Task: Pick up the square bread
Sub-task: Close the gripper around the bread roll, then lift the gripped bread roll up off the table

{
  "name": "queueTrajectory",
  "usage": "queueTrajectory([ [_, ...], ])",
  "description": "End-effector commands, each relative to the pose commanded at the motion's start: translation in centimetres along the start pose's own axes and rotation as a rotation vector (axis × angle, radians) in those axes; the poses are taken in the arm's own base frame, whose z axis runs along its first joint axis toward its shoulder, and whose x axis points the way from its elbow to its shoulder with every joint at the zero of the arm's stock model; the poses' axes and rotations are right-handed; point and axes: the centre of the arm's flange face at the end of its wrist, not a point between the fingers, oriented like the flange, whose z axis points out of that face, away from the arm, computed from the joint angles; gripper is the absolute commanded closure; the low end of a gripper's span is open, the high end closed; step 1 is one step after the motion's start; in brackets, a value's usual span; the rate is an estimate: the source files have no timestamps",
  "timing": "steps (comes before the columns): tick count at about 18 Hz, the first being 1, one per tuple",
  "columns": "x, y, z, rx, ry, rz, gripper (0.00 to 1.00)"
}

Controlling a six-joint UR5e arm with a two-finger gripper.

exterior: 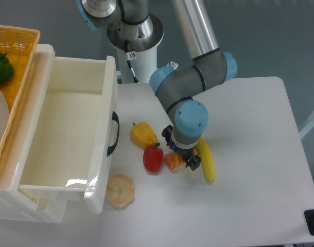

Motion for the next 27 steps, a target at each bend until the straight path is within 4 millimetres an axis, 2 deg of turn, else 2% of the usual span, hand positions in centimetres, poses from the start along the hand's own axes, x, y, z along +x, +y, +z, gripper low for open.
queueTrajectory([
  [3, -0.3, -0.1, 0.8, 0.001, -0.003, 0.000, 0.00],
  [9, -0.3, -0.1, 1.1, -0.002, 0.000, 0.000, 0.00],
  [11, -0.4, -0.1, 1.4, -0.004, 0.002, 0.000, 0.04],
  [15, -0.4, 0.0, 1.5, -0.008, 0.001, -0.023, 0.20],
  [17, -0.4, 0.0, 1.2, -0.007, -0.003, -0.034, 0.37],
  [19, -0.4, 0.0, 1.1, -0.007, -0.003, -0.044, 0.82],
  [20, -0.5, 0.0, 0.9, -0.007, -0.005, -0.051, 0.97],
  [21, -0.5, 0.0, 0.8, -0.006, -0.008, -0.057, 1.00],
  [26, -1.0, 0.2, -1.0, -0.003, -0.036, -0.094, 1.00],
  [27, -1.3, 0.2, -2.1, 0.002, -0.053, -0.103, 1.00],
])
